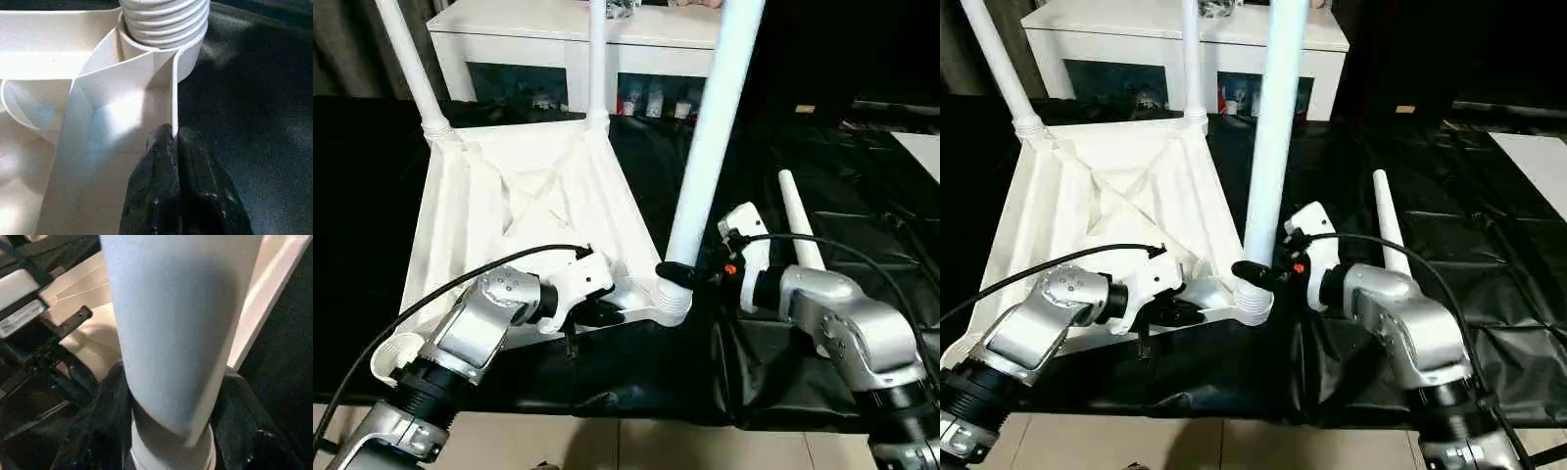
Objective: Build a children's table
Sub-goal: Insert table leg to table base
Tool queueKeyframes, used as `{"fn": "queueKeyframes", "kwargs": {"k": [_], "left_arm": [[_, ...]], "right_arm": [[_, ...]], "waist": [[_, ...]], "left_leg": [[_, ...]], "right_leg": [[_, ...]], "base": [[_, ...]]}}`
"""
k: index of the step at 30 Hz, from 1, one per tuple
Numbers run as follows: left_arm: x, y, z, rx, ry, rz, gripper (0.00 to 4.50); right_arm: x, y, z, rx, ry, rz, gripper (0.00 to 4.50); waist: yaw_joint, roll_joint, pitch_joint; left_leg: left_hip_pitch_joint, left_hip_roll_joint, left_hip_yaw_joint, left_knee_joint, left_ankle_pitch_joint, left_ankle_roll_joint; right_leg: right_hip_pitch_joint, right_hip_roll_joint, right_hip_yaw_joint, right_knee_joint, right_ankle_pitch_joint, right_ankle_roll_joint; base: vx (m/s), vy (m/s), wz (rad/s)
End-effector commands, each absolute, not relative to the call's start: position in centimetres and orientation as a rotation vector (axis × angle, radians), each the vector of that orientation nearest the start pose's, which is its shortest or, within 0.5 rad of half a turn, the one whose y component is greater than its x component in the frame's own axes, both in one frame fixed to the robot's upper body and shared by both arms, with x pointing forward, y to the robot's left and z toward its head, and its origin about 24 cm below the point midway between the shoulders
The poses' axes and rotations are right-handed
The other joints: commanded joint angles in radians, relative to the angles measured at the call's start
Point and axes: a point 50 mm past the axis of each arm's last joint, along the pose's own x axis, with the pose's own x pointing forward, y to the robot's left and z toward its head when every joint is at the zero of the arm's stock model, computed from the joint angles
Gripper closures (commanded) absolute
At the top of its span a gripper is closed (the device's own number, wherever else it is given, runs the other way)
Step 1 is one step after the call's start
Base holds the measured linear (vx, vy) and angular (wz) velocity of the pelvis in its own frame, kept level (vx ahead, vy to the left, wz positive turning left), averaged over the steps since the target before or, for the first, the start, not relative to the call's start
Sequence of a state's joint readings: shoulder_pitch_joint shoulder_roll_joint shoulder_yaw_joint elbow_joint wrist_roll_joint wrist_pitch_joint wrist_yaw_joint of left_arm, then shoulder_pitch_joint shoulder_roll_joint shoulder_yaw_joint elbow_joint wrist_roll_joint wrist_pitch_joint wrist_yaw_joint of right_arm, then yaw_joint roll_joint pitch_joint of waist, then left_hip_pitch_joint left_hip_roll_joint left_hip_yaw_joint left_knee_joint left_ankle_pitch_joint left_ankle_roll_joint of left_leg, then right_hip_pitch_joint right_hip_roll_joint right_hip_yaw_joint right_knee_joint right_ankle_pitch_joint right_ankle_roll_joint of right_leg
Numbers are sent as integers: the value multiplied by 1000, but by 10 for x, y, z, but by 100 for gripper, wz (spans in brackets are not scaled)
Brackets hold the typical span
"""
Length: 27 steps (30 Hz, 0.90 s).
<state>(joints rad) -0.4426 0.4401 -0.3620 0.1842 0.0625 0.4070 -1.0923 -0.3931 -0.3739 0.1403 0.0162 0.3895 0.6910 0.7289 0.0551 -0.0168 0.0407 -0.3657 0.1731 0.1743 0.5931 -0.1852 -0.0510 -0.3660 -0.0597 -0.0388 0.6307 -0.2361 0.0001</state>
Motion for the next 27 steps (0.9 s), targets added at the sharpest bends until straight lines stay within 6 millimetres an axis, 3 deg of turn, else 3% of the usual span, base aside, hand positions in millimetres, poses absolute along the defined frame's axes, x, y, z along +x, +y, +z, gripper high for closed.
{"fn": "queueKeyframes", "kwargs": {"k": [1,4,11,18,21,27], "left_arm": [[287,133,47,509,608,-1233,450],[287,133,47,509,608,-1237,450],[287,134,48,507,604,-1233,450],[288,135,49,491,592,-1217,450],[288,135,49,485,591,-1214,450],[288,135,49,484,588,-1212,450]], "right_arm": [[289,-134,64,62,513,904,263],[290,-138,51,81,552,866,264],[291,-144,46,137,543,827,264],[286,-153,42,286,454,743,264],[279,-156,38,345,427,708,264],[267,-157,29,344,393,675,264]], "waist": [[3,7,-45],[3,6,-45],[1,4,-42],[7,5,-46],[6,7,-44],[8,14,-45]], "left_leg": [[13,59,-22,-79,-204,-14],[14,59,-21,-79,-212,-17],[16,61,-24,-85,-261,-30],[15,61,-23,-85,-236,-23],[14,61,-23,-87,-250,-24],[16,62,-24,-89,-256,-30]], "right_leg": [[25,-85,49,-81,-96,-232],[24,-85,49,-81,-88,-237],[22,-86,50,-87,-158,-220],[23,-85,49,-84,-93,-227],[22,-86,49,-87,-116,-224],[21,-85,49,-89,-104,-218]], "base": [[0,0,0],[0,0,0],[0,0,0],[0,0,0],[0,0,0],[0,0,0]]}}
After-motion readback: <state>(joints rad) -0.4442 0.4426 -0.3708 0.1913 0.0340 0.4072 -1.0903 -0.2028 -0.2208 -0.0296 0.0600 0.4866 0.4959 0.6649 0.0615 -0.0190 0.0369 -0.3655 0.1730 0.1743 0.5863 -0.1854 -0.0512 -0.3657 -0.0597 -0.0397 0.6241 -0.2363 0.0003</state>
